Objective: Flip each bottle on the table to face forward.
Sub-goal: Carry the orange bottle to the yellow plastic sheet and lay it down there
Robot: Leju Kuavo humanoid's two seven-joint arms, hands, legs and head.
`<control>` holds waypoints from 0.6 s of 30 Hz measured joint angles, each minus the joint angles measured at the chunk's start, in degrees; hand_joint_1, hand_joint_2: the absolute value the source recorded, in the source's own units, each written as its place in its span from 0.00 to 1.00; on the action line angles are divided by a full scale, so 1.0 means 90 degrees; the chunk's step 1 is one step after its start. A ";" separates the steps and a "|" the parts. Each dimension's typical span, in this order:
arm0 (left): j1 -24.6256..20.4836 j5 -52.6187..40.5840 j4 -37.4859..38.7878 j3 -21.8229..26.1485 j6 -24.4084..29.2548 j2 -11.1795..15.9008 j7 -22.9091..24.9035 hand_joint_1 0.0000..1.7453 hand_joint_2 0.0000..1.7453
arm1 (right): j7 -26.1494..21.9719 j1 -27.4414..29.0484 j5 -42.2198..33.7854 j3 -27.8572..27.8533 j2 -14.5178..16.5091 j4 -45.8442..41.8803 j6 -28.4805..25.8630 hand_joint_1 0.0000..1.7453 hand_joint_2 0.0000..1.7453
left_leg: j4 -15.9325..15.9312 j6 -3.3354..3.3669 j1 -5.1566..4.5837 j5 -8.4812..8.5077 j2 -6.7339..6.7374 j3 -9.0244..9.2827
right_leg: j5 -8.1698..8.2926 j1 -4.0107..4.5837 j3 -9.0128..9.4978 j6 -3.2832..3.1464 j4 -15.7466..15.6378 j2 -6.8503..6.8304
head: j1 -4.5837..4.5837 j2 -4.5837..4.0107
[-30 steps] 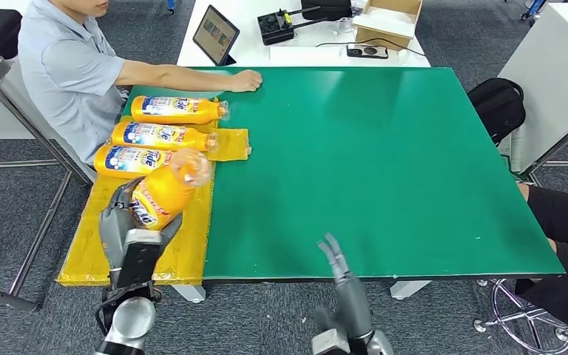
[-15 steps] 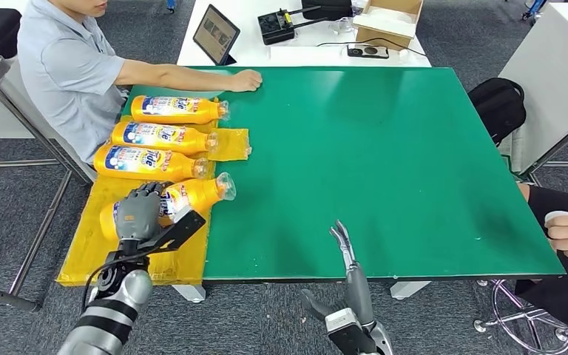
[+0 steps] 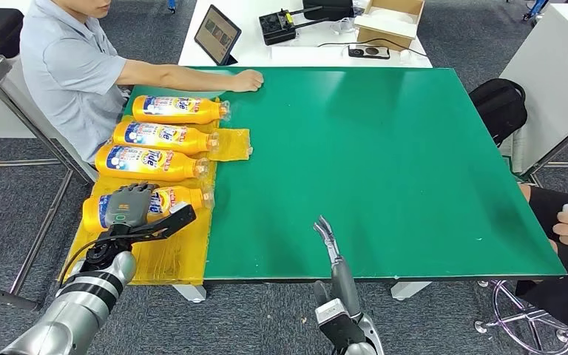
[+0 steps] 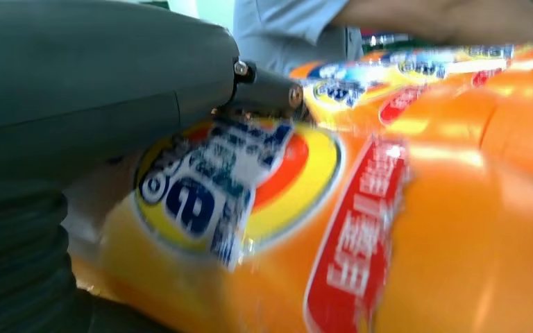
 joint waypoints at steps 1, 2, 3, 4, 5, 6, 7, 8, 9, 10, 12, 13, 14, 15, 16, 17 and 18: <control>-0.0017 0.0145 0.0020 0.0007 -0.0127 0.0000 -0.0088 0.00 1.00 | 0.0000 -0.0009 -0.0010 -0.0001 0.0000 0.0026 0.0007 0.00 0.00 | 0.0000 0.0000 0.0000 0.0000 -0.0001 0.0002 | 0.0000 0.0000 0.0002 0.0000 -0.0001 -0.0001 | 0.0001 0.0000; -0.0027 0.0363 0.0030 0.0026 -0.0258 -0.0004 -0.0197 0.00 1.00 | 0.0000 -0.0014 -0.0018 -0.0001 -0.0001 0.0050 0.0004 0.00 0.00 | 0.0000 0.0000 0.0000 0.0000 -0.0002 0.0005 | -0.0001 0.0000 0.0005 -0.0001 -0.0001 -0.0002 | 0.0001 0.0000; -0.0031 0.0613 0.0033 0.0059 -0.0382 -0.0013 -0.0304 0.00 1.00 | 0.0000 -0.0017 -0.0026 -0.0002 -0.0001 0.0070 -0.0014 0.00 0.00 | 0.0000 0.0000 0.0000 0.0000 -0.0002 0.0009 | -0.0001 0.0000 0.0007 -0.0001 -0.0001 -0.0003 | 0.0000 0.0000; -0.0023 0.0927 0.0026 0.0111 -0.0524 -0.0036 -0.0422 0.00 1.00 | 0.0000 -0.0018 -0.0035 -0.0001 -0.0002 0.0086 -0.0057 0.00 0.00 | 0.0000 0.0000 0.0000 0.0000 -0.0002 0.0013 | -0.0001 0.0000 0.0011 -0.0001 -0.0001 -0.0003 | -0.0001 0.0000; -0.0005 0.1275 0.0001 0.0175 -0.0677 -0.0072 -0.0543 0.00 1.00 | 0.0000 -0.0018 -0.0046 0.0001 -0.0004 0.0096 -0.0123 0.00 0.00 | 0.0000 0.0000 0.0000 0.0000 -0.0003 0.0018 | -0.0001 0.0000 0.0016 -0.0001 -0.0001 -0.0004 | -0.0001 0.0000; 0.0023 0.1658 -0.0054 0.0254 -0.0857 -0.0117 -0.0672 0.00 1.00 | 0.0000 -0.0018 -0.0067 0.0011 -0.0009 0.0101 -0.0203 0.00 0.00 | 0.0000 0.0000 -0.0001 0.0000 -0.0006 0.0023 | -0.0001 0.0000 0.0023 -0.0001 -0.0001 -0.0006 | -0.0002 0.0000; 0.0059 0.2091 -0.0137 0.0344 -0.1076 -0.0163 -0.0815 0.00 1.00 | 0.0000 -0.0018 -0.0103 0.0027 -0.0018 0.0103 -0.0277 0.00 0.00 | 0.0000 0.0000 -0.0001 0.0000 -0.0010 0.0029 | -0.0002 0.0000 0.0031 0.0000 -0.0001 -0.0009 | -0.0002 0.0000; 0.0105 0.2531 -0.0251 0.0432 -0.1318 -0.0204 -0.0968 0.00 1.00 | 0.0000 -0.0020 -0.0157 0.0049 -0.0028 0.0106 -0.0331 0.00 0.00 | 0.0000 0.0000 -0.0001 0.0000 -0.0015 0.0033 | -0.0004 -0.0001 0.0038 0.0000 -0.0002 -0.0015 | -0.0001 0.0000; 0.0170 0.2963 -0.0391 0.0514 -0.1576 -0.0239 -0.1119 0.00 1.00 | 0.0000 -0.0022 -0.0221 0.0074 -0.0039 0.0111 -0.0364 0.00 0.00 | 0.0000 0.0000 -0.0001 0.0000 -0.0019 0.0038 | -0.0005 -0.0001 0.0044 0.0000 -0.0002 -0.0019 | -0.0001 0.0000; 0.0253 0.3328 -0.0543 0.0578 -0.1805 -0.0269 -0.1238 0.00 1.00 | 0.0000 -0.0024 -0.0285 0.0097 -0.0049 0.0118 -0.0375 0.00 0.00 | 0.0000 0.0000 -0.0001 0.0000 -0.0020 0.0040 | -0.0006 -0.0001 0.0048 0.0000 -0.0002 -0.0021 | 0.0001 0.0000; 0.0462 0.3888 -0.0906 0.0656 -0.2138 -0.0324 -0.1371 0.00 1.00 | 0.0000 -0.0025 -0.0391 0.0137 -0.0073 0.0138 -0.0381 0.00 0.00 | -0.0001 0.0000 -0.0001 -0.0001 -0.0013 0.0042 | -0.0005 -0.0001 0.0049 0.0000 -0.0002 -0.0021 | 0.0001 0.0000; 0.0562 0.4073 -0.1076 0.0679 -0.2229 -0.0346 -0.1393 0.00 1.00 | 0.0000 -0.0024 -0.0427 0.0152 -0.0084 0.0148 -0.0381 0.00 0.00 | -0.0001 0.0000 -0.0001 -0.0001 -0.0009 0.0042 | -0.0005 -0.0001 0.0048 0.0000 -0.0002 -0.0021 | 0.0001 0.0000; 0.0660 0.4235 -0.1236 0.0696 -0.2296 -0.0362 -0.1413 0.00 1.00 | 0.0000 -0.0024 -0.0456 0.0164 -0.0096 0.0157 -0.0382 0.00 0.00 | 0.0000 0.0000 -0.0002 -0.0001 -0.0006 0.0042 | -0.0004 -0.0001 0.0046 0.0000 -0.0002 -0.0020 | 0.0001 0.0000; 0.0753 0.4384 -0.1384 0.0707 -0.2333 -0.0373 -0.1440 0.00 1.00 | 0.0000 -0.0023 -0.0472 0.0175 -0.0109 0.0163 -0.0387 0.00 0.00 | 0.0000 0.0000 -0.0002 -0.0001 -0.0003 0.0042 | -0.0004 0.0000 0.0044 0.0000 -0.0002 -0.0019 | 0.0001 0.0000; 0.0848 0.4545 -0.1535 0.0717 -0.2330 -0.0380 -0.1489 0.00 1.00 | 0.0000 -0.0023 -0.0489 0.0189 -0.0125 0.0167 -0.0396 0.00 0.00 | 0.0000 0.0000 -0.0001 -0.0001 -0.0002 0.0042 | -0.0003 0.0000 0.0042 0.0000 -0.0002 -0.0018 | 0.0001 0.0000; 0.0952 0.4741 -0.1706 0.0730 -0.2262 -0.0394 -0.1572 0.00 1.00 | 0.0000 -0.0019 -0.0523 0.0212 -0.0146 0.0156 -0.0413 0.00 0.00 | 0.0000 0.0000 -0.0001 -0.0001 -0.0001 0.0041 | -0.0003 0.0001 0.0038 0.0000 -0.0002 -0.0017 | 0.0001 0.0000; 0.1060 0.4954 -0.1891 0.0751 -0.2120 -0.0426 -0.1679 0.00 1.00 | -0.0001 -0.0005 -0.0575 0.0244 -0.0173 0.0117 -0.0438 0.00 0.00 | 0.0000 0.0000 0.0000 0.0000 -0.0001 0.0038 | -0.0003 0.0001 0.0032 -0.0001 -0.0002 -0.0016 | 0.0000 0.0000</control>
